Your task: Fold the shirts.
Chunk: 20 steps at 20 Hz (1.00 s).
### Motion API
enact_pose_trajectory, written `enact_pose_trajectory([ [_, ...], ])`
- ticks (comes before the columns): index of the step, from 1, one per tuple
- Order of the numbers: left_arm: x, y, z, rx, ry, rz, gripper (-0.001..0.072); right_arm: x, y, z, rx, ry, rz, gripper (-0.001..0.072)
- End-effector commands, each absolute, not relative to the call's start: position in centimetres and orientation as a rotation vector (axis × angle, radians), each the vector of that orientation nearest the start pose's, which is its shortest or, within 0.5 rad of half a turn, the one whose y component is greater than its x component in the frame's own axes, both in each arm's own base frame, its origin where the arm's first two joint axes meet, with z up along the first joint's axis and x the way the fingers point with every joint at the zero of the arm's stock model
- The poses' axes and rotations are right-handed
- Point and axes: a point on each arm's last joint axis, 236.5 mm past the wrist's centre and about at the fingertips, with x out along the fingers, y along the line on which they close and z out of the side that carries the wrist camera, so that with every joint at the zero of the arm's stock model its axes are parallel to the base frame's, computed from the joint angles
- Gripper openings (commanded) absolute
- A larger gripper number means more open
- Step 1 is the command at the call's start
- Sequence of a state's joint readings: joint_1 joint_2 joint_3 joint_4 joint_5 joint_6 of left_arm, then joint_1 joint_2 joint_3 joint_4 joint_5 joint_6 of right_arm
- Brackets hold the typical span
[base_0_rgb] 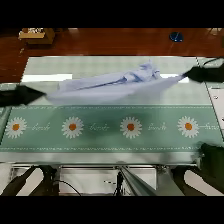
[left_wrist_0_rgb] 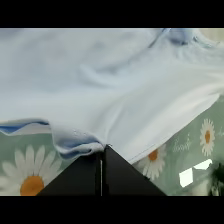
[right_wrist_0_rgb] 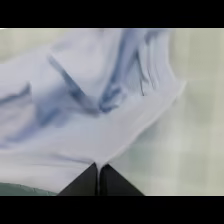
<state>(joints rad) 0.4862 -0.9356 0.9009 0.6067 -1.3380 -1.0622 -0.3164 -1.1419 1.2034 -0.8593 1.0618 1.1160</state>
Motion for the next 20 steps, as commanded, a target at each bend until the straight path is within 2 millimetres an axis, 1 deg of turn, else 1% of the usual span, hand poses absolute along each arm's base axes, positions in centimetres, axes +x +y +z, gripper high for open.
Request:
enact_pose_trajectory([
  [1,34.0,-3.9,27.5,-0.418,0.488,-0.458,0.0014,39.9,1.2,32.2,0.223,0.367,0.282,0.0026],
  [2,33.1,-4.1,32.2,-0.355,0.377,-0.442,0.0014,37.9,1.6,37.2,0.191,0.253,0.267,0.0026],
  [3,31.7,-4.7,36.8,-0.289,0.265,-0.429,0.0014,35.7,1.9,41.3,0.164,0.158,0.250,0.0026],
  [4,29.5,-5.6,41.5,-0.223,0.153,-0.419,0.0014,33.1,2.2,45.0,0.142,0.068,0.232,0.0026],
  [5,27.1,-6.5,45.2,-0.167,0.064,-0.405,0.0014,30.4,2.6,48.0,0.116,-0.003,0.211,0.0026],
  [6,24.8,-7.2,47.9,-0.114,0.002,-0.378,0.0014,28.0,2.7,50.2,0.094,-0.061,0.185,0.0026],
  [7,22.5,-7.6,50.1,-0.077,-0.049,-0.332,0.0014,25.4,2.7,52.1,0.069,-0.114,0.148,0.0026],
  [8,20.1,-7.5,51.9,-0.051,-0.098,-0.266,0.0014,23.2,2.3,53.5,0.052,-0.153,0.101,0.0026],
  [9,18.0,-7.3,53.2,-0.040,-0.135,-0.201,0.0014,20.9,1.7,54.4,0.040,-0.179,0.042,0.0026],
  [10,15.9,-7.2,54.1,-0.026,-0.163,-0.146,0.0014,18.9,1.2,54.7,0.037,-0.182,-0.004,0.0026],
  [11,14.2,-7.4,54.3,-0.002,-0.170,-0.112,0.0014,17.2,1.0,54.4,0.025,-0.163,-0.041,0.0026],
  [12,12.8,-7.6,53.9,0.017,-0.155,-0.086,0.0014,15.8,1.0,53.6,0.005,-0.127,-0.063,0.0026],
  [13,11.7,-7.7,52.9,0.034,-0.116,-0.060,0.0014,14.6,1.0,52.6,-0.009,-0.080,-0.082,0.0026],
  [15,10.5,-7.2,50.1,0.055,0.000,-0.010,0.0014,12.8,0.8,50.9,-0.026,0.001,-0.116,0.0026],
  [17,9.9,-7.0,47.0,0.054,0.129,0.003,0.0014,11.6,0.7,49.6,-0.032,0.061,-0.131,0.0025],
  [18,9.7,-7.0,46.0,0.054,0.172,-0.003,0.0014,11.4,0.8,48.7,-0.031,0.098,-0.131,0.0025],
  [20,9.9,-6.9,44.4,0.046,0.237,-0.007,0.0014,11.7,0.6,45.8,-0.024,0.233,-0.124,0.0025],
])
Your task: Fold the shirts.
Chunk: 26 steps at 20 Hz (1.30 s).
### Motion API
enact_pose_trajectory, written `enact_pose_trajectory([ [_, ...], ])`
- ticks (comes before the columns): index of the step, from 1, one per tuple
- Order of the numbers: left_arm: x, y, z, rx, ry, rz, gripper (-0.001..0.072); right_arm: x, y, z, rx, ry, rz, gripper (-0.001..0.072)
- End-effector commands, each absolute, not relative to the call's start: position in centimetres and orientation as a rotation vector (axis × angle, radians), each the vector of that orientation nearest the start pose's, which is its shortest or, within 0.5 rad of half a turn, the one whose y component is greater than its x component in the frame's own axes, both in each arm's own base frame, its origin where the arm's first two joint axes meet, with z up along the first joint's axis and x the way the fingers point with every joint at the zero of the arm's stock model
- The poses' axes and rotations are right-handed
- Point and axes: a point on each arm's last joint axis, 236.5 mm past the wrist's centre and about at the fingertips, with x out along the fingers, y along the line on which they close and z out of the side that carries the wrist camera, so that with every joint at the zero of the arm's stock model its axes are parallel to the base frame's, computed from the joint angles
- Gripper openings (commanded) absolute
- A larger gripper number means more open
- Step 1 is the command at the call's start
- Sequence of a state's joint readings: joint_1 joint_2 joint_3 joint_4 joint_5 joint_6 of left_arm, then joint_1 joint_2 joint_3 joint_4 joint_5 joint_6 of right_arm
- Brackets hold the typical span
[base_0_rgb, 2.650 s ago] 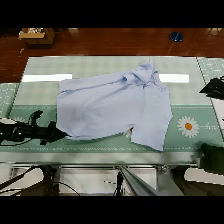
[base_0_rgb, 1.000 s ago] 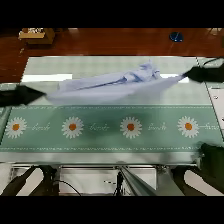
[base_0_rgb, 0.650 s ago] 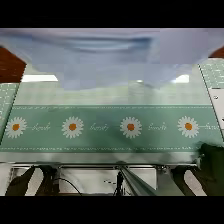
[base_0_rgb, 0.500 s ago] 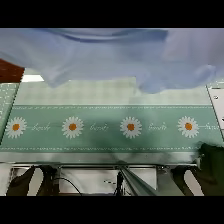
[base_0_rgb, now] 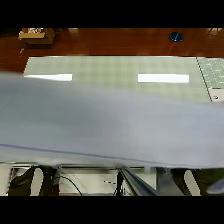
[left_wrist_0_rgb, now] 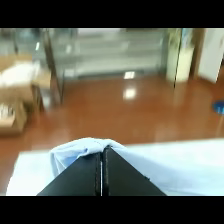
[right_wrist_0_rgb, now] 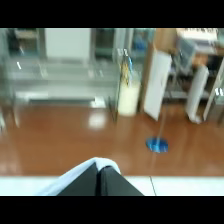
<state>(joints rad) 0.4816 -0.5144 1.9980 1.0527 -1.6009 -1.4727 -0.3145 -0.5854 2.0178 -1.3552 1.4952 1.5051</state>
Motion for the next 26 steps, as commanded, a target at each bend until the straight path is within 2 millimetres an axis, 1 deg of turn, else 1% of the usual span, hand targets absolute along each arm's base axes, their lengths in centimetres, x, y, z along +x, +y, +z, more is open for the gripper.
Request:
enact_pose_trajectory([
  [1,10.3,-6.6,43.4,0.038,0.281,-0.011,0.0014,12.1,0.6,43.8,-0.017,0.330,-0.114,0.0025],
  [2,11.0,-6.2,42.0,0.039,0.336,-0.020,0.0014,12.8,0.8,41.9,-0.004,0.430,-0.087,0.0025],
  [4,13.1,-5.5,38.6,0.000,0.459,-0.076,0.0014,15.3,2.1,39.4,0.017,0.544,0.017,0.0025],
  [5,14.3,-5.1,36.1,-0.025,0.540,-0.107,0.0014,16.9,1.7,37.7,0.020,0.611,0.033,0.0025],
  [7,16.5,-4.4,30.6,-0.080,0.706,-0.152,0.0014,20.3,-0.4,33.5,0.054,0.764,0.007,0.0025],
  [9,18.6,-3.9,25.3,-0.164,0.836,-0.171,0.0014,24.1,-1.1,29.4,0.109,0.887,0.038,0.0025],
  [11,20.7,-3.5,21.0,-0.236,0.922,-0.182,0.0014,27.4,-1.6,25.4,0.165,1.004,0.069,0.0025],
  [12,22.1,-3.4,19.5,-0.271,0.943,-0.192,0.0014,28.9,-1.5,23.8,0.179,1.053,0.089,0.0025],
  [14,25.5,-3.5,17.7,-0.311,0.948,-0.230,0.0014,32.6,-0.4,21.1,0.146,1.099,0.136,0.0025],
  [16,28.8,-3.6,16.1,-0.319,0.969,-0.258,0.0014,36.8,1.5,19.2,0.080,1.075,0.177,0.0025],
  [18,32.1,-3.7,14.1,-0.313,0.994,-0.281,0.0014,41.1,2.4,17.2,0.024,1.031,0.171,0.0025],
  [21,37.7,-2.8,11.9,-0.310,0.943,-0.254,0.0014,46.7,2.7,15.5,0.016,0.929,0.150,0.0025],
  [22,39.2,-2.7,11.1,-0.291,0.929,-0.255,0.0015,48.4,2.6,15.1,0.034,0.892,0.136,0.0025],
  [24,42.0,-2.8,9.3,-0.281,0.929,-0.255,0.0014,51.3,2.4,14.4,0.070,0.824,0.108,0.0025],
  [26,44.7,-3.0,7.7,-0.281,0.915,-0.244,0.0014,53.7,2.3,13.7,0.089,0.768,0.100,0.0025],
])
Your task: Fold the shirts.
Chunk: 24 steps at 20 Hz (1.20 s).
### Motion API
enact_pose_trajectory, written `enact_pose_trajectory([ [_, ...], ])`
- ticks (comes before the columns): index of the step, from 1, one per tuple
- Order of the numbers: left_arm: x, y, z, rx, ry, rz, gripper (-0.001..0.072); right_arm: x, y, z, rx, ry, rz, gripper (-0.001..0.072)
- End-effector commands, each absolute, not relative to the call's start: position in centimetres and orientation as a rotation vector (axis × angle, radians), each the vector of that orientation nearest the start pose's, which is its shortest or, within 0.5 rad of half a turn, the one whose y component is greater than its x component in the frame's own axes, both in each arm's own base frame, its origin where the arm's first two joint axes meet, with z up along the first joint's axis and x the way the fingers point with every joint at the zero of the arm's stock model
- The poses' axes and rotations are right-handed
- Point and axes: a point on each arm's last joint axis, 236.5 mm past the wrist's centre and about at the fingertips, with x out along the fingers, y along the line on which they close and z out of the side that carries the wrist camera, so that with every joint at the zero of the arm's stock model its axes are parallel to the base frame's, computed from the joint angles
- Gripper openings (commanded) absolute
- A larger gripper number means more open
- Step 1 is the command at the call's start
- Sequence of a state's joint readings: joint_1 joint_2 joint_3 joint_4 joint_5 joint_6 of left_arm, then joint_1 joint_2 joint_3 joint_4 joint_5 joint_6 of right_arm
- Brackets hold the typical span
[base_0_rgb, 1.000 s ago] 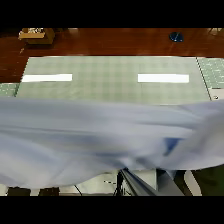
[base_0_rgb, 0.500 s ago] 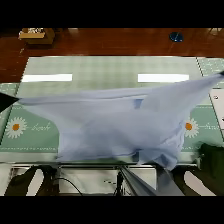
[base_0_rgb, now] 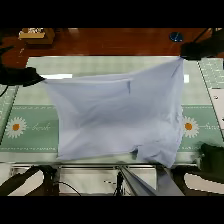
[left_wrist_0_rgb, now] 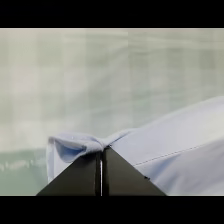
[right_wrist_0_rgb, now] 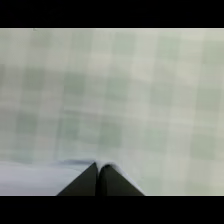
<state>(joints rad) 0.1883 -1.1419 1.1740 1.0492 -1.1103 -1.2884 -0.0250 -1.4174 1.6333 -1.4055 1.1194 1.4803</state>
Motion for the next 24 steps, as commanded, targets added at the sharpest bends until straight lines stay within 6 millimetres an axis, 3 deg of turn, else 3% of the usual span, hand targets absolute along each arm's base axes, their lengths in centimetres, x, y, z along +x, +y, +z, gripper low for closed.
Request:
enact_pose_trajectory([
  [1,46.0,-3.0,7.1,-0.281,0.901,-0.235,0.0014,54.8,2.6,13.4,0.110,0.741,0.104,0.0025],
  [5,50.1,-4.2,5.1,-0.199,0.852,-0.260,0.0014,58.7,2.6,12.3,0.165,0.631,0.093,0.0025],
  [7,51.4,-4.8,4.1,-0.191,0.831,-0.253,0.0015,59.6,2.5,10.3,0.170,0.648,0.087,0.0025],
  [11,52.6,-5.0,1.7,-0.192,0.839,-0.237,0.0015,60.4,2.5,5.4,0.175,0.722,0.079,0.0026],
  [14,52.7,-4.7,0.1,-0.164,0.860,-0.239,0.0015,60.5,2.4,3.8,0.170,0.748,0.078,0.0025],
  [17,51.0,-5.5,-1.0,-0.121,0.934,-0.305,0.0015,59.3,2.4,4.6,0.122,0.778,0.096,0.0025],
  [20,47.3,-6.7,-1.3,-0.138,1.072,-0.387,0.0015,54.7,1.6,4.2,0.030,0.962,0.095,0.0025],
  [22,44.0,-7.2,-1.1,-0.136,1.190,-0.449,0.0015,51.5,-0.1,4.1,-0.057,1.081,0.061,0.0025],
  [24,41.9,-6.8,-0.9,-0.149,1.269,-0.435,0.0015,49.5,-1.1,3.8,-0.096,1.160,0.039,0.0025],
])
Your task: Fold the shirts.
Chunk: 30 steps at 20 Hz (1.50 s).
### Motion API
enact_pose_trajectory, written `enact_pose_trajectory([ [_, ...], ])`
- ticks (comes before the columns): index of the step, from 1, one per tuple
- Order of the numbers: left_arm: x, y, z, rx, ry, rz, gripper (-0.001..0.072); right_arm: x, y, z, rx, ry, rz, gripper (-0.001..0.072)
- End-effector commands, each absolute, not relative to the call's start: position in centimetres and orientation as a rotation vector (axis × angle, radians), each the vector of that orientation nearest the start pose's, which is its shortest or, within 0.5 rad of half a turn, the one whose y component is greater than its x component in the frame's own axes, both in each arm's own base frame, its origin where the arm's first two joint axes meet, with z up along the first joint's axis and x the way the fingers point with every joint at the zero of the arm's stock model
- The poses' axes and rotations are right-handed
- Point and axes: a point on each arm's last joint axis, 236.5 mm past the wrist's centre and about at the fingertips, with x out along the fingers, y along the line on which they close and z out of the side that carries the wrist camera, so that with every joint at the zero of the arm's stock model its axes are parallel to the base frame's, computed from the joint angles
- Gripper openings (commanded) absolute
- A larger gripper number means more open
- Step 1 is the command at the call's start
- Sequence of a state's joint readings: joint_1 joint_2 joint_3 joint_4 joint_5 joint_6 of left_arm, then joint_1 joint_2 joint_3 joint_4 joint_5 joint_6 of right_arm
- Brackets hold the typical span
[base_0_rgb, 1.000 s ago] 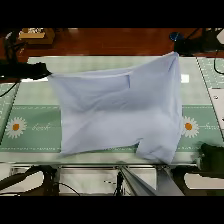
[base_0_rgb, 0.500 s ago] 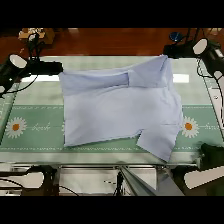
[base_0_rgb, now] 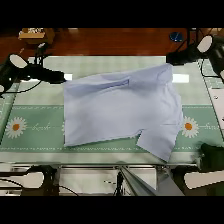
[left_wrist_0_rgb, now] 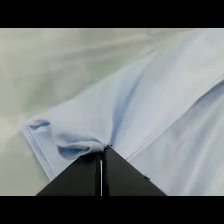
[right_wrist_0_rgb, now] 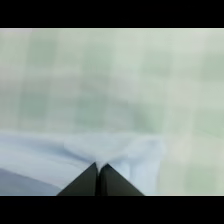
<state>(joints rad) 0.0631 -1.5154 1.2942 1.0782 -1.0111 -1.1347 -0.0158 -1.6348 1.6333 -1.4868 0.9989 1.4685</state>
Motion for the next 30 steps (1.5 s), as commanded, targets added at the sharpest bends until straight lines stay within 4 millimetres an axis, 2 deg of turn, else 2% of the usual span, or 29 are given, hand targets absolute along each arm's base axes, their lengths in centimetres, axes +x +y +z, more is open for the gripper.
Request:
enact_pose_trajectory([
  [1,41.6,-6.6,-0.9,-0.148,1.287,-0.425,0.0015,48.8,-0.9,3.1,-0.088,1.201,0.046,0.0025],
  [4,40.7,-6.0,-1.7,-0.165,1.340,-0.381,0.0015,47.1,-0.8,0.6,-0.083,1.320,0.053,0.0025],
  [7,39.7,-5.2,-3.0,-0.150,1.393,-0.348,0.0015,46.2,-2.0,-1.8,-0.103,1.407,0.009,0.0025],
  [11,39.5,-6.1,-4.8,-0.214,1.445,-0.352,0.0015,45.8,-1.3,-4.1,-0.060,1.466,0.013,0.0025],
  [16,38.8,-7.7,-5.3,-0.246,1.486,-0.385,0.0015,46.0,-2.1,-5.2,-0.080,1.478,-0.015,0.0025],
  [18,37.7,-7.9,-5.3,-0.247,1.531,-0.402,0.0015,45.9,-2.3,-5.8,-0.087,1.492,-0.023,0.0025],
  [22,37.4,-7.9,-5.3,-0.249,1.545,-0.403,0.0017,45.8,-2.4,-6.6,-0.080,1.507,-0.031,0.0032],
  [23,36.7,-7.8,-5.2,-0.252,1.572,-0.411,0.0022,45.8,-2.9,-6.4,-0.101,1.505,-0.043,0.0122],
  [24,35.8,-7.4,-4.9,-0.259,1.610,-0.418,0.0109,45.4,-4.1,-6.1,-0.160,1.520,-0.065,0.0303],
  [25,34.5,-6.5,-4.7,-0.259,1.660,-0.415,0.0329,44.7,-5.8,-5.2,-0.253,1.545,-0.087,0.0372],
  [26,33.2,-5.1,-4.3,-0.252,1.709,-0.397,0.0486,43.9,-7.6,-4.1,-0.318,1.566,-0.127,0.0389],
  [27,32.1,-3.8,-3.7,-0.263,1.749,-0.366,0.0499,42.9,-8.5,-2.8,-0.260,1.574,-0.176,0.0423],
  [28,30.9,-2.8,-2.9,-0.302,1.770,-0.336,0.0499,40.9,-9.1,-1.7,-0.212,1.627,-0.183,0.0438],
  [30,29.0,-1.2,-2.1,-0.356,1.717,-0.271,0.0500,38.4,-9.8,-0.2,-0.097,1.663,-0.153,0.0438],
])
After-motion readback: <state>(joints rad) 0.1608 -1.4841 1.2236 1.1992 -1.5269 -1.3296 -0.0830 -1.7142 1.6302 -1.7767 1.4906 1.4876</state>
